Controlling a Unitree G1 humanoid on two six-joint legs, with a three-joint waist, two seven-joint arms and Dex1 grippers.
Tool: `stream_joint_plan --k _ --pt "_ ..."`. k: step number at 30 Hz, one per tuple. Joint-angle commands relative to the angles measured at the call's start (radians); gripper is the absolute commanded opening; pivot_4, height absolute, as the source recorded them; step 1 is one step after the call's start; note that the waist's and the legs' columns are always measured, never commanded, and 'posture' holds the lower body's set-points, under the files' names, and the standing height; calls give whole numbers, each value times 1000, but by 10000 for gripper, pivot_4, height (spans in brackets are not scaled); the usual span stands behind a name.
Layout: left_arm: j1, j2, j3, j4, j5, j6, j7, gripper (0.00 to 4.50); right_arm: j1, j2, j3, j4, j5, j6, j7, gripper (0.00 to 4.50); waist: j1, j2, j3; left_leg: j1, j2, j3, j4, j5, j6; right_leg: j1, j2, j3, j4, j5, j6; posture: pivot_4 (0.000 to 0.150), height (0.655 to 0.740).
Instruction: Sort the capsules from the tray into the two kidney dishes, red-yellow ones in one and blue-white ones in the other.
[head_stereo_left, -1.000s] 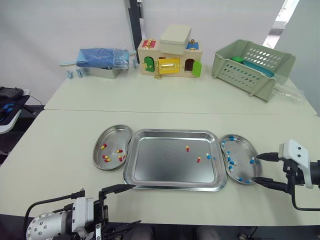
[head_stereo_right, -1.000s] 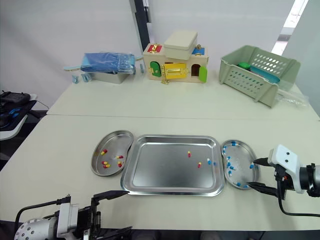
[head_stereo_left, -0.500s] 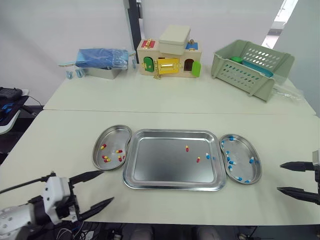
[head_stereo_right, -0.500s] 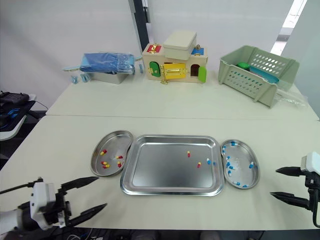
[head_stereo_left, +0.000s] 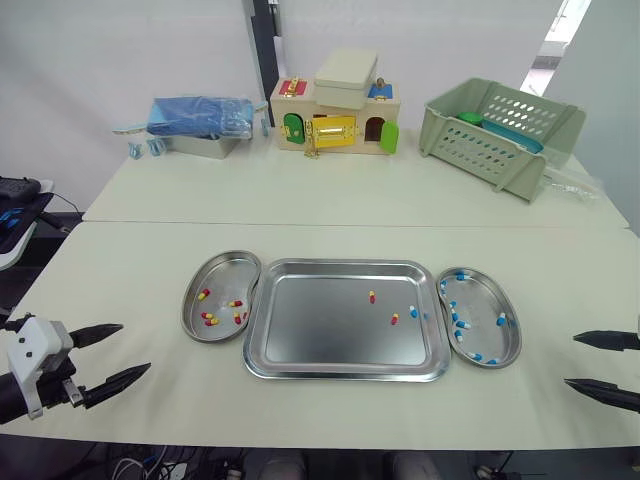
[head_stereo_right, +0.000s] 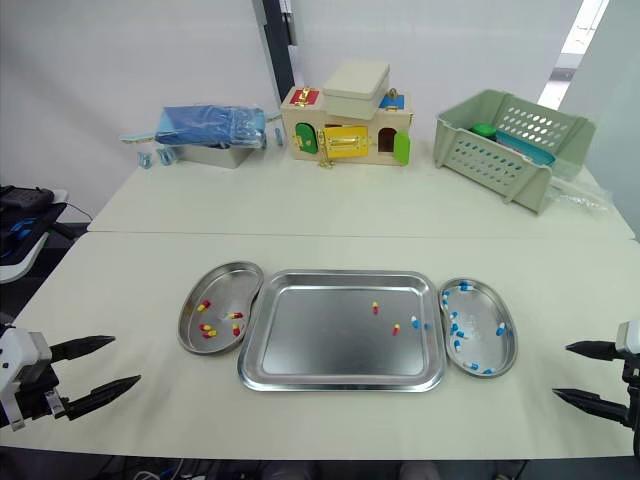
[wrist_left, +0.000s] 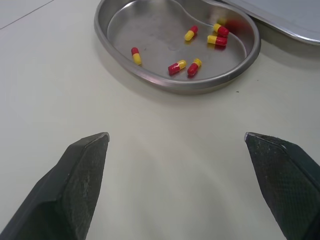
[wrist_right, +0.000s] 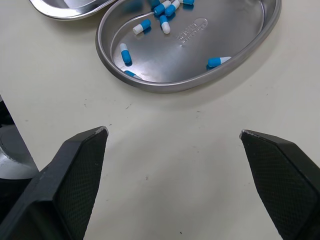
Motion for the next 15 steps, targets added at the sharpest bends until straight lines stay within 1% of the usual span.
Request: stream_joint_plan --k 1,6,8,11,15 --pt "-14 23 5 -1 15 18 -3 45000 10 9 -18 -23 10 -14 -10 44669 0 0 0 0 0 0 0 0 0 0 0 0 0 0 0 1500 7400" --pt "-30 30 -8 -10 39 18 -18 45000 46 40 -31 -67 20 -13 -25 44669 0 0 0 0 0 0 0 0 0 0 0 0 0 0 0 1500 7400" --pt "-40 44 -17 -16 58 19 -20 45000 76 63 -39 -112 37 -5 -28 44669 1 0 0 0 0 0 0 0 0 0 0 0 0 0 0 1500 7400" --pt "-70 66 -30 -64 55 60 -21 45000 116 108 -52 -204 87 32 -51 44669 2 0 0 0 0 0 0 0 0 0 0 0 0 0 0 1500 7400" --pt "-124 132 -91 -199 44 195 -36 45000 186 209 -54 -380 169 72 -111 44669 3 0 0 0 0 -1 0 0 0 0 0 -1 0 0 0 1500 7400"
